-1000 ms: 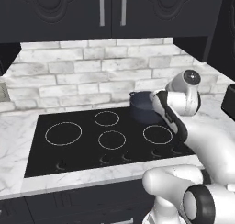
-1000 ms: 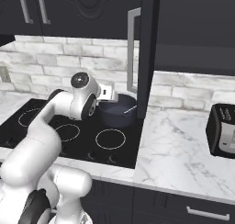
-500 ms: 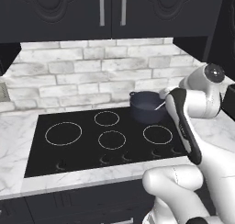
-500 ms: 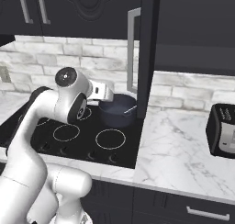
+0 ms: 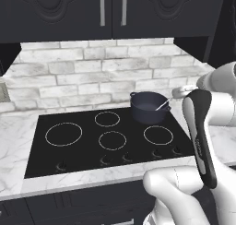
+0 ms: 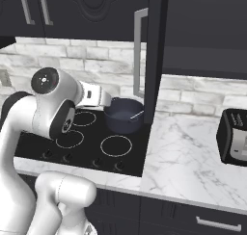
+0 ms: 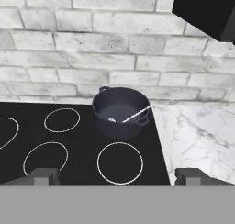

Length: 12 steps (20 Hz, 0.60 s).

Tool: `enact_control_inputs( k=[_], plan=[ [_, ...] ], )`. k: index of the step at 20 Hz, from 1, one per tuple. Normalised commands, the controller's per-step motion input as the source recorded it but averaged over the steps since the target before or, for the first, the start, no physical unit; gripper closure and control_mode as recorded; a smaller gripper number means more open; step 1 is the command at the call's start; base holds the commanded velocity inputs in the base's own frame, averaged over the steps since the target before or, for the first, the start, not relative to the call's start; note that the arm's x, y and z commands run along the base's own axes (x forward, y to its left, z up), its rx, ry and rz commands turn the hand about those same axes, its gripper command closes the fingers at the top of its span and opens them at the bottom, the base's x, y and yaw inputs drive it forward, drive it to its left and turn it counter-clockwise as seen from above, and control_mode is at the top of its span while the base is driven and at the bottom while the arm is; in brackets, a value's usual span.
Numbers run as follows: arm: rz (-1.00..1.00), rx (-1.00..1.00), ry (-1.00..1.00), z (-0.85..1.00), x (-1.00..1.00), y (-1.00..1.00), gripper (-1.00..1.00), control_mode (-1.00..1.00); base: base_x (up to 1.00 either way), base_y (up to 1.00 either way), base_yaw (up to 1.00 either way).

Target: Open the cabinet and move the ladle to the pot. Then close the cabinet.

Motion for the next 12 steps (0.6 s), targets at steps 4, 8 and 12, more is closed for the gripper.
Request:
enact_control_inputs(
  k=[4,8,12],
  plan=[
    [0.00,0.00,-0.02,0.48,-0.72,0.00,-1.00,-1.00,0.00,0.00,0.00],
    [0.00,0.00,-0.01,0.37,-0.69,0.00,-1.00,-1.00,0.00,0.00,0.00],
    [-0.02,0.00,0.00,0.31,-0.54,0.00,-1.00,-1.00,0.00,0.00,0.00]
  ],
)
